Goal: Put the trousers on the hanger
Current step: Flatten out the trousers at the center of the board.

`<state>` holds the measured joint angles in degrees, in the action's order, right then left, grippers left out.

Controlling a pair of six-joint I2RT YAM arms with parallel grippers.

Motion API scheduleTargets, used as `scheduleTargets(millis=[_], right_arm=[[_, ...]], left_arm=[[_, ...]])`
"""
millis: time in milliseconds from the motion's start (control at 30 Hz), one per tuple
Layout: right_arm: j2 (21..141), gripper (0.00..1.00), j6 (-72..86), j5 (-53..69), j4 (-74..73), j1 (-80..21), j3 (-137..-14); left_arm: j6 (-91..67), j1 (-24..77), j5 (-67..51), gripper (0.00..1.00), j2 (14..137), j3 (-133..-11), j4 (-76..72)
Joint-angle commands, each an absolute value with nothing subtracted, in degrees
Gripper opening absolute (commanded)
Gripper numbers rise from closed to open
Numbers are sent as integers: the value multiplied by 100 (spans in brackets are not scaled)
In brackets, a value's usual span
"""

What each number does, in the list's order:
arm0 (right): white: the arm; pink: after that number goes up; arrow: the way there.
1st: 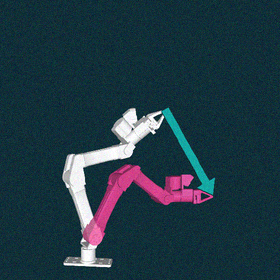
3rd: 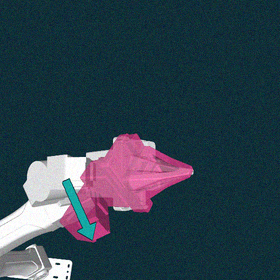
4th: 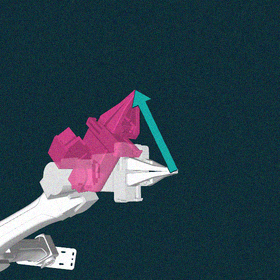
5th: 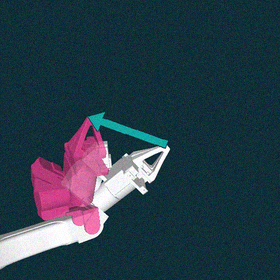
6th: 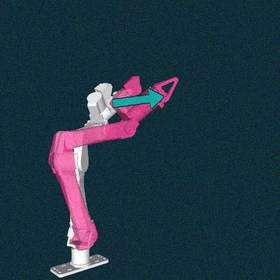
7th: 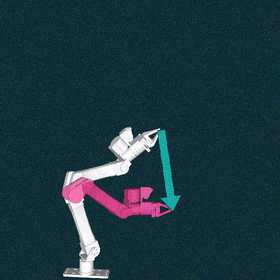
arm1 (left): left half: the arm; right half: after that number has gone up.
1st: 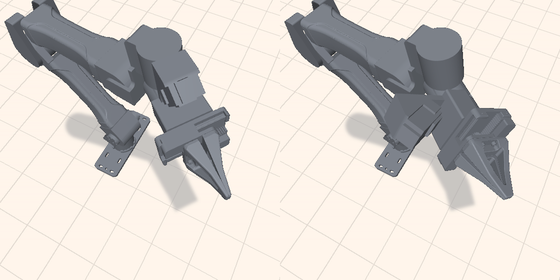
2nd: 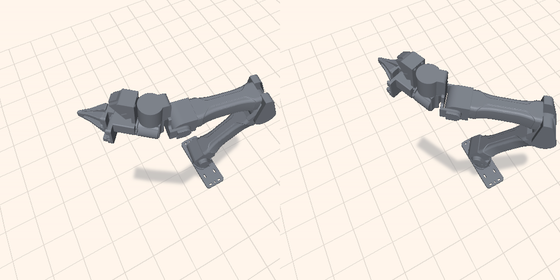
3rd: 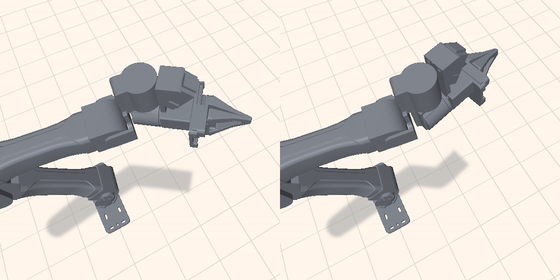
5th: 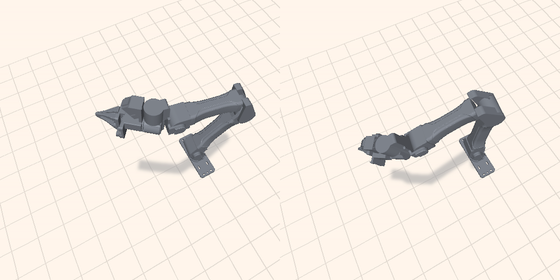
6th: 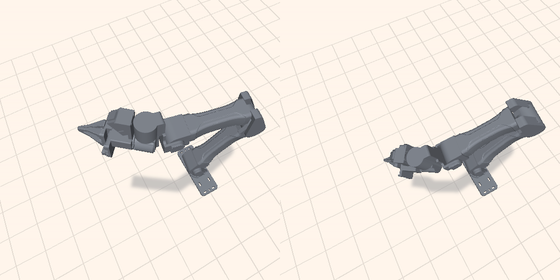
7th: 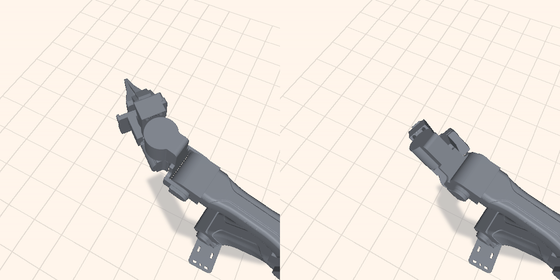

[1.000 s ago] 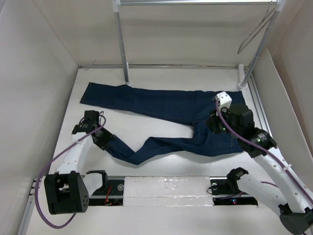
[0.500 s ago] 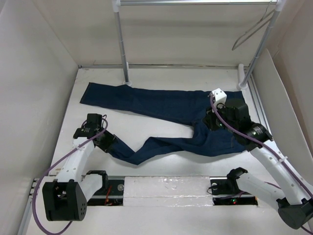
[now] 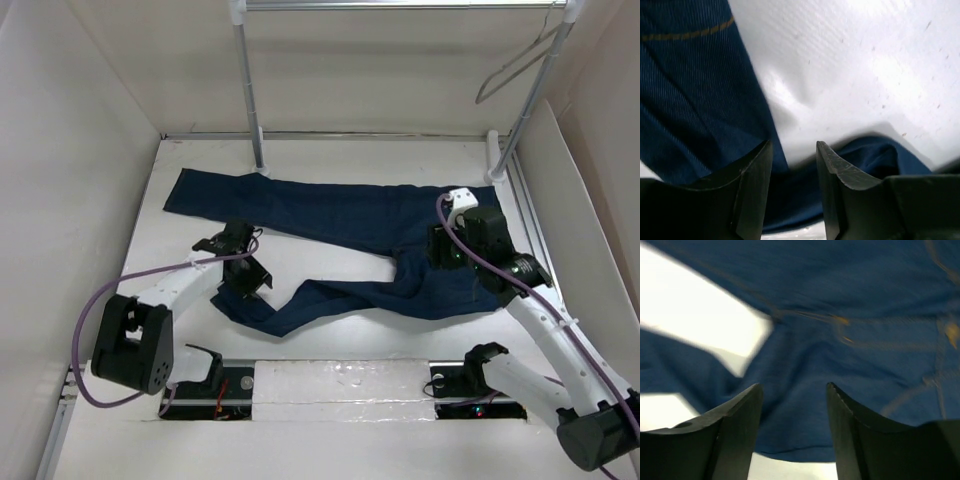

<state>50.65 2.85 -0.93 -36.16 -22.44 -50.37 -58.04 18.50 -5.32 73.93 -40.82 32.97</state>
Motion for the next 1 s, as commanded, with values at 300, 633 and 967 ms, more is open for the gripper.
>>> scheduleTargets(millis=[300, 633, 967], right_arm=[[5264, 75, 887, 710, -3165, -177, -4044], [6080, 71, 1282, 1028, -1778, 185, -3350], [7470, 66, 1547, 976, -659, 255, -3673]], left_arm=[[-5230, 1284, -377, 56, 8788, -4263, 2558], [-4677, 300, -62, 0, 9518, -4561, 2259], [-4228, -475, 317, 0, 9905, -6907, 2821]])
